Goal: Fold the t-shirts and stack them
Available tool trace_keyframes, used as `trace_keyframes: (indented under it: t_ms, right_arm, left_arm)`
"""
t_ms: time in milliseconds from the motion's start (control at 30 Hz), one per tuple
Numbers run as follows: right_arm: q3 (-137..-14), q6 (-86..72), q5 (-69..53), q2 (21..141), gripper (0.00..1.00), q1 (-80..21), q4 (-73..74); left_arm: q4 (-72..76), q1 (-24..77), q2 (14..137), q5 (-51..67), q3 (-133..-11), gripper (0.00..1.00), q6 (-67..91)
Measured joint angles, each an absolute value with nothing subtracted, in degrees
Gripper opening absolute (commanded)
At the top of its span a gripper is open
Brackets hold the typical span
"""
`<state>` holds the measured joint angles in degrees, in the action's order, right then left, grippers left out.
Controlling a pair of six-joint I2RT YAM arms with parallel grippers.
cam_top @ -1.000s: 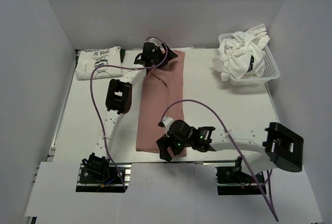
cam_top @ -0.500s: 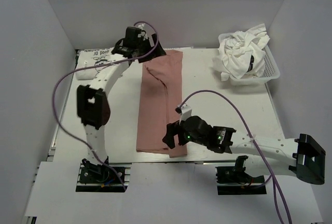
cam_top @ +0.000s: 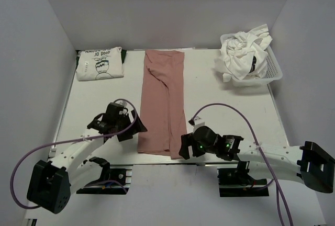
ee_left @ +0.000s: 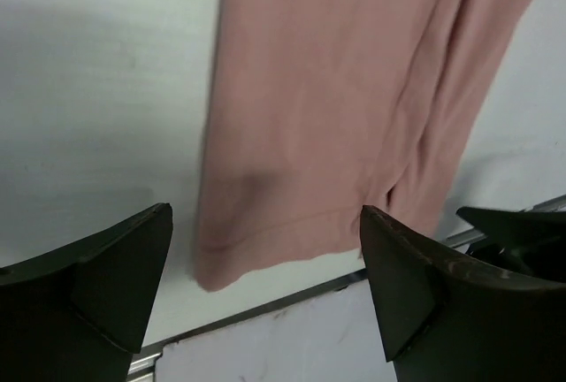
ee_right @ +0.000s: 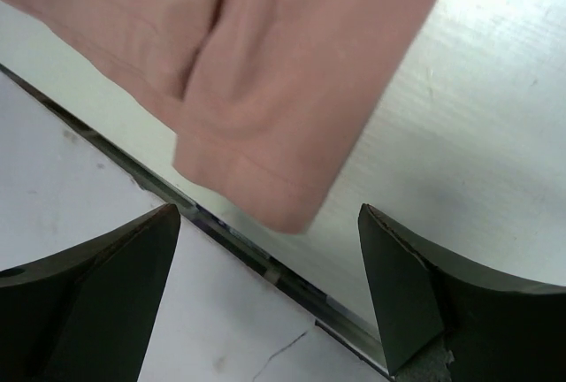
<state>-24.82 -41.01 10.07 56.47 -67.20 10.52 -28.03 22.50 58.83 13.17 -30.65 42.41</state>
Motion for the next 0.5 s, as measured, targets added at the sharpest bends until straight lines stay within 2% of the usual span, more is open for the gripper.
trace_keyframes:
  t_ms: [100,133,200,300,433,500]
  right_arm:
    - [-23.4,-42.2,8.0,58.3,0.84,-67.1,10.3]
    - [-22.9,-43.0,7.3,59.3,0.84,-67.1,9.8]
    - [-22.6,-43.7,6.8,60.1,0.75,-67.1,8.3]
    - [-22.6,-44.7,5.8,62.1,0.7,-66.8,6.1]
    - [-22.6,-45.3,5.3,63.4,0.54,-66.7,4.3]
    - [-22.6,-45.5,5.0,64.2,0.49,-66.6,4.3]
  left_arm:
    - [-29.2,23.4,54.5,14.5,-24.8,0.88,44.6]
    - [-29.6,23.6,53.7,14.9,-23.1,0.82,45.3]
    - [-29.3,24.2,52.9,17.1,-20.6,0.74,46.7]
    - [-26.9,25.1,52.4,18.8,-18.9,0.69,47.7]
    - [-24.3,26.1,53.9,20.4,-17.4,0.41,48.4]
    - [-23.7,26.6,55.6,21.0,-17.3,0.35,48.6]
